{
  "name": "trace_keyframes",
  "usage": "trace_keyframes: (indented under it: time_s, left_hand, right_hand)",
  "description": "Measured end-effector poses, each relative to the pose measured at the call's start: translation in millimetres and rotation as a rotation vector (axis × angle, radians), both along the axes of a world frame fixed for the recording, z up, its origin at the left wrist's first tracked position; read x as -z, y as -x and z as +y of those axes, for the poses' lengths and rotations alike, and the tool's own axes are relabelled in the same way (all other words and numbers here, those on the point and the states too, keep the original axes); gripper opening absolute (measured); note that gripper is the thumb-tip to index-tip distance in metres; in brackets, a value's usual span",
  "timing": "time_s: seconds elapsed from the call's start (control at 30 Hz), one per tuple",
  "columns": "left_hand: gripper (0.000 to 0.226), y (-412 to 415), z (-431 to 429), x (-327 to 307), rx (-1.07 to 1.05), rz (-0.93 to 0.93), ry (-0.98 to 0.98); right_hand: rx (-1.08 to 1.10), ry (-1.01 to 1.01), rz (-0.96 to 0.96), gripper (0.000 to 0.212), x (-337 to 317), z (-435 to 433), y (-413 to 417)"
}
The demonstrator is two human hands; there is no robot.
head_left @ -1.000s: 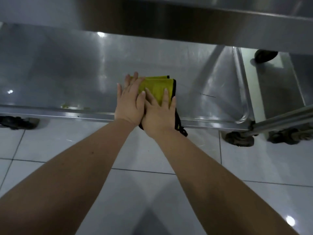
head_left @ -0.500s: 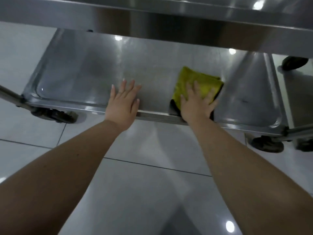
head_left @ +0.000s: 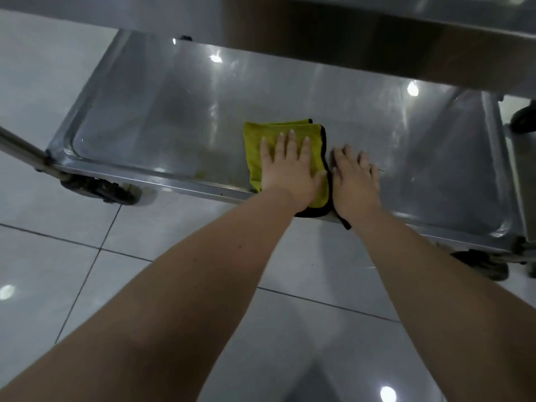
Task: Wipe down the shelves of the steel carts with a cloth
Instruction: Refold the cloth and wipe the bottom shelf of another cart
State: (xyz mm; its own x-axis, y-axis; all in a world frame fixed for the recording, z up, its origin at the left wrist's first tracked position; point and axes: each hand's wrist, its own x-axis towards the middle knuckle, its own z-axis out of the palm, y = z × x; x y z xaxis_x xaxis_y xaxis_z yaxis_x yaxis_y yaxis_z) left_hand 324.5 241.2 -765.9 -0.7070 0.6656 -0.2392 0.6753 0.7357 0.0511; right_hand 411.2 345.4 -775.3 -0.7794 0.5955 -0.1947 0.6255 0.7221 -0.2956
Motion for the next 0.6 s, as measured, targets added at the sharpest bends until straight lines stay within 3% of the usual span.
trace_keyframes:
  time_s: [0.23,0.4,0.5,0.6]
  left_hand:
    - [0.084,31.3,-15.5,5.7,0.038,-0.014,-0.039]
    - [0.086,105.1,-65.9,2.8,-0.203,-0.014,-0.006]
    - [0.082,108.8,-64.4,5.7,-0.272,0.007,0.039]
    - [0.073,90.8,-39.3,5.6,-0.201,0.001,0.015]
  right_hand:
    - [-0.037,-0.071,-0.023,0.050,2.1,0.6,-0.9]
    - [-0.017,-0.149,-0.079,0.050,5.8,-2.8,1.7]
    - [-0.022,-0.173,-0.108,0.052,8.3,-5.8,2.2]
    - [-0.024,-0.195,-0.111,0.052,9.6,-9.8,4.9]
